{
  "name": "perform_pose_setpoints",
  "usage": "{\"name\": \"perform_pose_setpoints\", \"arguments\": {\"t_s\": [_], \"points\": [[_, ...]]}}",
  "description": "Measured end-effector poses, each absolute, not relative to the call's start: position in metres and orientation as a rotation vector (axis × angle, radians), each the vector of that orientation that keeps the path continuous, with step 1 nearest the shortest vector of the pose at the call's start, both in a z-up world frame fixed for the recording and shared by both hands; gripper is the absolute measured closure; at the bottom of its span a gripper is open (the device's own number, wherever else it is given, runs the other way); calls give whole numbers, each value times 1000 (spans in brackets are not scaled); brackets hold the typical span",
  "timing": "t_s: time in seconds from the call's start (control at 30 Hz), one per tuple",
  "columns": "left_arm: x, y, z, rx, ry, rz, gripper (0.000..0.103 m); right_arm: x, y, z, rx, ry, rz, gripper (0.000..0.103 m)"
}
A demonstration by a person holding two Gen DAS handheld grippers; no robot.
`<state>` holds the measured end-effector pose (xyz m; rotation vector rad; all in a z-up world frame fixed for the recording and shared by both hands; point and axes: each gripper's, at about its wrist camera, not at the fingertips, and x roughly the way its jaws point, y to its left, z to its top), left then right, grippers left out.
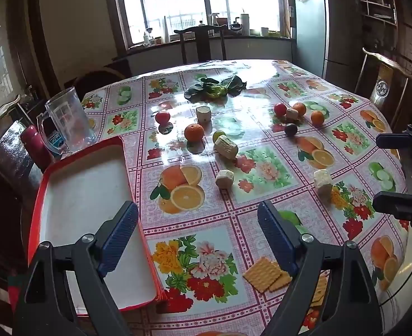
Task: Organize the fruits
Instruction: 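Move both grippers toward the cream-coloured food pieces on the tablecloth, then grasp a cream cube with the left gripper while the right grasps a cream cylinder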
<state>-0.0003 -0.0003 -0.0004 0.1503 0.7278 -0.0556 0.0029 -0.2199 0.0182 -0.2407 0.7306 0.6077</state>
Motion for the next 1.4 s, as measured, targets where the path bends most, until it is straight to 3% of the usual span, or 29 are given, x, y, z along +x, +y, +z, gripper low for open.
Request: {"name": "perform_pose_setpoints", "arguments": {"t_s": [0.53,0.7,0.77,0.93,1.1,1.33,1.4], "points": [[4,-1,-8,121,758,-92,15,7,-223,8,-207,754,634,2],[10,1,-13,87,767,-115,15,15,-221,-2,-203,785,640,14],[15,1,-15,69,773,-133,15,22,-220,-9,-199,808,642,26],[37,3,-21,15,785,-183,17,38,-219,-25,-174,868,631,42],[65,-5,-34,69,868,-234,48,51,-220,-33,-194,872,596,43],[96,-13,-51,88,935,-269,50,66,-222,-45,-196,910,581,45],[102,-13,-56,94,948,-274,59,69,-222,-48,-194,923,583,49]]}}
